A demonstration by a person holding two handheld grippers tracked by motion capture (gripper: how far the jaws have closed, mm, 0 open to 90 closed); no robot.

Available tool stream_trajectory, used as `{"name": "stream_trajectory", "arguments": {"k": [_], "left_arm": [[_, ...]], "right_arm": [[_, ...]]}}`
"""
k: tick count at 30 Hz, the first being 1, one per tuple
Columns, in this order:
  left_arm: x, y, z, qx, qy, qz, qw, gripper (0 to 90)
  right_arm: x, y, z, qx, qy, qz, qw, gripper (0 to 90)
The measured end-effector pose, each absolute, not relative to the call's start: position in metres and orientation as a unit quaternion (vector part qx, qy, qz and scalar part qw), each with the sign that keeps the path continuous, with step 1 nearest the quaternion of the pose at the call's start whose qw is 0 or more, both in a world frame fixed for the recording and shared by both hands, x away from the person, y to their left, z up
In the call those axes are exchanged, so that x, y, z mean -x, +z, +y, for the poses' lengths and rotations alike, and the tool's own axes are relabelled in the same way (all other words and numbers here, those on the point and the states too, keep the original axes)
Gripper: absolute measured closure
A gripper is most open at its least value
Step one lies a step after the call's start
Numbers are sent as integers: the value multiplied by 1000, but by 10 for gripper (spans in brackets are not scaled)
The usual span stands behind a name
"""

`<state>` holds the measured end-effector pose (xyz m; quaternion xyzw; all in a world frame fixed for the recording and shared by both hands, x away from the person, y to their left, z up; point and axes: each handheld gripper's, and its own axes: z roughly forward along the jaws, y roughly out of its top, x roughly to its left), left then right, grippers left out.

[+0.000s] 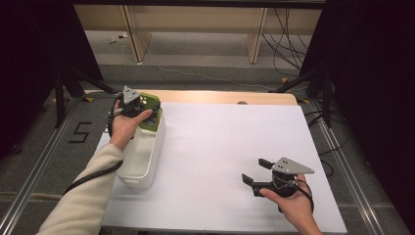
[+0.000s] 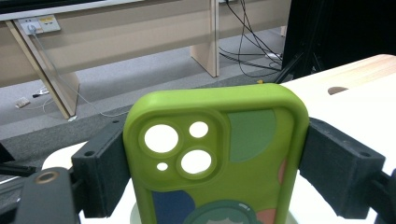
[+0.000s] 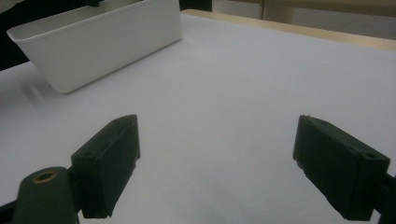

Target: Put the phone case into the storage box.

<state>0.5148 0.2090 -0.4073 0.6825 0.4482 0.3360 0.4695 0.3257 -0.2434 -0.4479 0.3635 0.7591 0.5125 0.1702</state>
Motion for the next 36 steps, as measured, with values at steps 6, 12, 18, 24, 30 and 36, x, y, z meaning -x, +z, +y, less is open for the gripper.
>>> {"name": "stream_trajectory", "arguments": {"k": [6,12,18,24,30,36], "left_arm": [[-516,-408,208,-683,335,450,468,157],[-517,-408,207,-685,335,452,463,157],[-519,-408,206,-688,335,453,457,156],[-521,-408,206,-691,332,458,451,155],[-524,-408,205,-695,328,463,443,154],[-528,-409,203,-703,322,463,432,154]], "right_arm": [[-326,-448,-243,-364,512,759,170,159],[-326,-448,-243,-363,512,759,170,159],[-326,-448,-244,-363,513,759,170,158],[-326,-448,-244,-364,514,758,170,158],[-326,-448,-244,-365,513,759,168,158],[-326,-448,-244,-365,513,758,169,158]]}}
